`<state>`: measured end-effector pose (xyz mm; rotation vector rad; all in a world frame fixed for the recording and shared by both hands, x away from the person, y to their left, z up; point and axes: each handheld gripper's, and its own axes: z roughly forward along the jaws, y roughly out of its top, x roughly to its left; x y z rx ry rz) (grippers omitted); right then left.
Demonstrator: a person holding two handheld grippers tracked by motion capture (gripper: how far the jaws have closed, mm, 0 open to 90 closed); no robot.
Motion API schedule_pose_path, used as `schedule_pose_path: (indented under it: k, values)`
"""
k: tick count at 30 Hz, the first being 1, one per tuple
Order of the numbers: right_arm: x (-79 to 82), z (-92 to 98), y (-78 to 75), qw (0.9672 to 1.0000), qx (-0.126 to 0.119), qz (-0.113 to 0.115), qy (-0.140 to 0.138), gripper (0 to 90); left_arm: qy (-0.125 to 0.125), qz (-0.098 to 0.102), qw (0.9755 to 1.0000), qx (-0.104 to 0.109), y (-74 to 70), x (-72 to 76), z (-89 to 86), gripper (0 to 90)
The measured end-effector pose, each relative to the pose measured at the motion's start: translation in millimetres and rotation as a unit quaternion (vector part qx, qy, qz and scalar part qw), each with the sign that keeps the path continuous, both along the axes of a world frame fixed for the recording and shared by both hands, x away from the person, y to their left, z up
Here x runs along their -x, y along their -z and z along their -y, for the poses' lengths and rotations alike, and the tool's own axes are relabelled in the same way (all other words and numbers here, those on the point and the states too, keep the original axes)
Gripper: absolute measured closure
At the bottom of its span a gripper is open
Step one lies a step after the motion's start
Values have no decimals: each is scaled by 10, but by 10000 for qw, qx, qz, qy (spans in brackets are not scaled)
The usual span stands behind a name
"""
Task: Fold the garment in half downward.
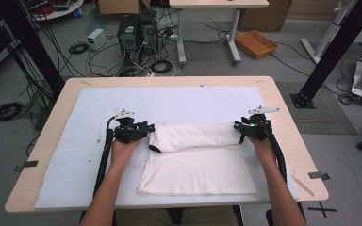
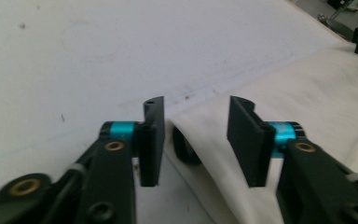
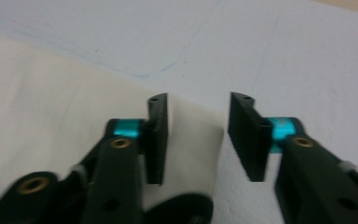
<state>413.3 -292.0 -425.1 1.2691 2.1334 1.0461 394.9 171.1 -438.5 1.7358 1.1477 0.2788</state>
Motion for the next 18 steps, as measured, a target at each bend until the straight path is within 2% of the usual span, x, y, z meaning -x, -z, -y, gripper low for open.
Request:
schedule_pose_path:
  k: [2, 5, 9, 11, 12, 14, 18]
  values:
    - [80, 94, -33, 9995, -271, 60, 116, 489, 6, 84, 10000, 23, -27, 69, -37, 527]
    - [162, 188, -67, 9985, -536, -55, 108, 487, 193, -13, 9998, 47, -57, 167, -71, 526]
    - [211, 202, -4, 9981, -515, -335, -57, 559, 537, -191, 9984, 56, -12, 280, -20, 526]
    - [215, 189, 24, 9979, -483, -407, -126, 642, 604, -350, 9975, -100, 22, 323, 21, 527]
    - [215, 179, 35, 9980, -445, -426, -149, 650, 636, -399, 9970, -180, 42, 338, 38, 527]
    - [213, 167, 53, 9979, -406, -483, -142, 657, 659, -447, 9963, -336, 77, 364, 59, 529]
    - [206, 172, 90, 9974, -425, -559, -149, 657, 571, -430, 9965, -433, 122, 390, 48, 557]
